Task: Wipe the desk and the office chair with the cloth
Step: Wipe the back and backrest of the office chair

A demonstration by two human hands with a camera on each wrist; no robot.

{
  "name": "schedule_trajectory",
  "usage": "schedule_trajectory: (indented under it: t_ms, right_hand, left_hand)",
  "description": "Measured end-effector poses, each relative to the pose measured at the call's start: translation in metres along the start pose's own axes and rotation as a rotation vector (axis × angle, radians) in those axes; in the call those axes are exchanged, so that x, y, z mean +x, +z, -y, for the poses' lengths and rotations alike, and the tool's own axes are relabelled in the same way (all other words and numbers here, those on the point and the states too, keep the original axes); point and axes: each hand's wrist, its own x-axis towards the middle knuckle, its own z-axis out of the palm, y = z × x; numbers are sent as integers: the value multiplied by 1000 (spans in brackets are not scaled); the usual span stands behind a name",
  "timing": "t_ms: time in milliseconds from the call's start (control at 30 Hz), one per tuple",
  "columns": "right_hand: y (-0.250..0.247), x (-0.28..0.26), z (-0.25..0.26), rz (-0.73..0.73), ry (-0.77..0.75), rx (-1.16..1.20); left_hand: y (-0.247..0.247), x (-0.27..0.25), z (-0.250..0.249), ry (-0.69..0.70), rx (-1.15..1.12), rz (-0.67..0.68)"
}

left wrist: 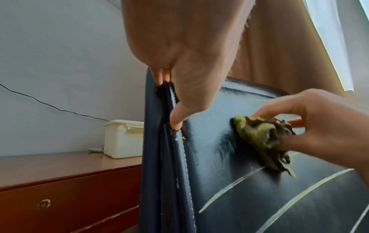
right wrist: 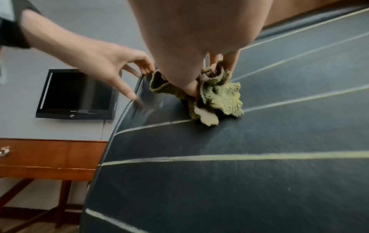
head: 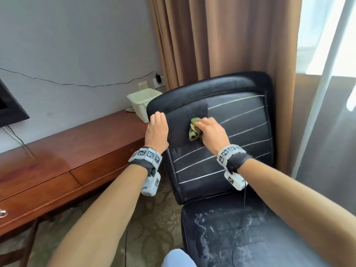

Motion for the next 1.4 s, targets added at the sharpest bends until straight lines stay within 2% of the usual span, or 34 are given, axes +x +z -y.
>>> schedule_trajectory:
  t_ms: [100,167,267,367,533,633,767,933,1000,1067,1167,1267,1333,1400]
  right_hand:
    - [-2,-23,-6,117,-74,-49]
    - [-19,-20,-6,150,-107,-58]
    - [-51,11,-11,48,-102,-53]
    - [-72,53,-23,-81,5,-44]
    - [-53,69,-30,-126,94,6]
    - [-39,56,-24,-147,118,32]
    - [-23,18,-30,-88,54,18]
    - [15,-61,-42,82,26,0]
    - [11,-68,-45,149,1,-26]
    - [-7,-58,-47,149,-44,-69]
    - [-43,-24,-50,-48,-30,-27]
    - [-83,37,-61,-206,39,-24]
    - [-98,70,-71,-186,81,-28]
    - [-94,81,-75,-129,130,-4]
  left_hand:
    - [-6,-4,-4,1,41,36]
    - [-10,-3,-8,12,63,52]
    - [-18,6,-15,26,18,46]
    - [-24,19,-22,81,-25,3]
    - [-10,27,-32,68,-68,-33]
    - [1,24,-36,49,-46,-74]
    - [2,27,-37,65,-37,-97]
    - [-2,23,-33,81,-12,-83]
    - [-5,23,-34,83,18,-85]
    - [-6,23,-35,88,52,-78]
    - [-7,24,-37,96,96,-69]
    - [-6,27,-39,89,112,-79]
    - [-4,28,-39,85,123,-81]
    - [-3,28,-39,87,124,-78]
